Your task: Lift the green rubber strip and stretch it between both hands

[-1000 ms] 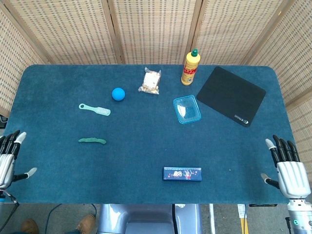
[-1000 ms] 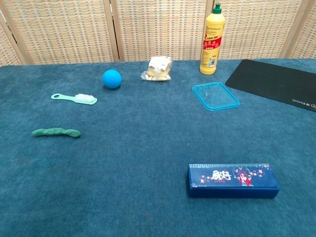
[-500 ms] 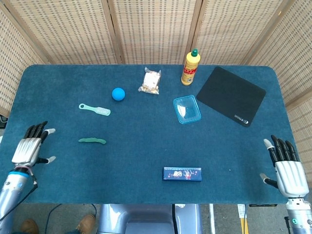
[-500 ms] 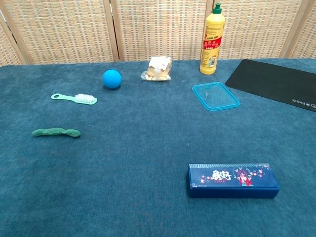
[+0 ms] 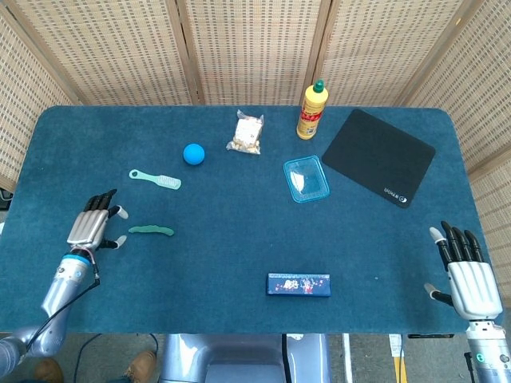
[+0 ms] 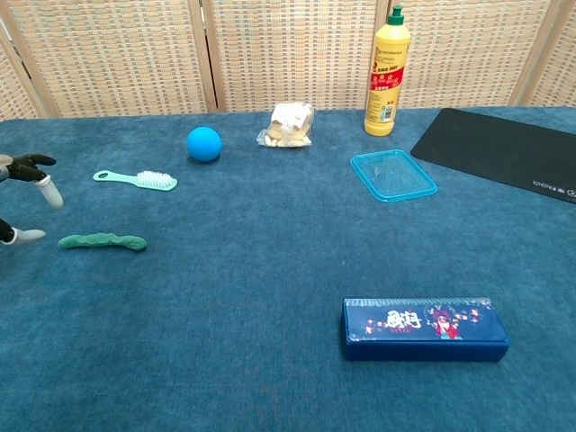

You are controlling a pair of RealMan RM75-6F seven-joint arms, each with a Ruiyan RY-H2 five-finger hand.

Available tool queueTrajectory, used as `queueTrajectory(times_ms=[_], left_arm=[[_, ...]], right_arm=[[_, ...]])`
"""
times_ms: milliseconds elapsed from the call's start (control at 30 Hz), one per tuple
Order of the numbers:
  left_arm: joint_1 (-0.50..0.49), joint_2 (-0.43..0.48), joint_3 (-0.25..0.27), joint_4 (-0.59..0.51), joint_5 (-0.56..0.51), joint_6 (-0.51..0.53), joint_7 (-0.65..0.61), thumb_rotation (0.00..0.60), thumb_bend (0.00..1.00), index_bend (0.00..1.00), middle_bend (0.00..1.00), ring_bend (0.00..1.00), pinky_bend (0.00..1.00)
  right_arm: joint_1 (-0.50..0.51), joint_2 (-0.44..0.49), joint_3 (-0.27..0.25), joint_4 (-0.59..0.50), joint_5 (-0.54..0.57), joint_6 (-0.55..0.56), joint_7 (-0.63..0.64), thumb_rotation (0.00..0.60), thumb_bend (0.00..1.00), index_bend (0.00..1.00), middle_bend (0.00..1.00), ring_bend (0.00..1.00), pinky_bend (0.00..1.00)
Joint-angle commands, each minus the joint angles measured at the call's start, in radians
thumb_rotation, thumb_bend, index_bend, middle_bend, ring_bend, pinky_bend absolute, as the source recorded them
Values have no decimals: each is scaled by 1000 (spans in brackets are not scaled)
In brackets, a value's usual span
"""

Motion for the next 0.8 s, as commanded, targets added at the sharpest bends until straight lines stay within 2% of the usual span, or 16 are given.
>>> queueTrajectory(times_ms=[33,300,800], left_arm=[[-25,-34,-6,16,-33,-12,46,600,336,412,0,0,0],[-51,-97,-4,69,-98,-25,106,600,370,450,0,0,0],[-65,-147,0,125,-129,-34,101,600,372,478,0,0,0]], right_arm=[[1,2,3,1,6,-3,8,600,0,0,0,0,0],[3,8,5,5,16,-10,27,600,0,0,0,0,0],[7,4,5,16,26,-21,30,600,0,0,0,0,0]])
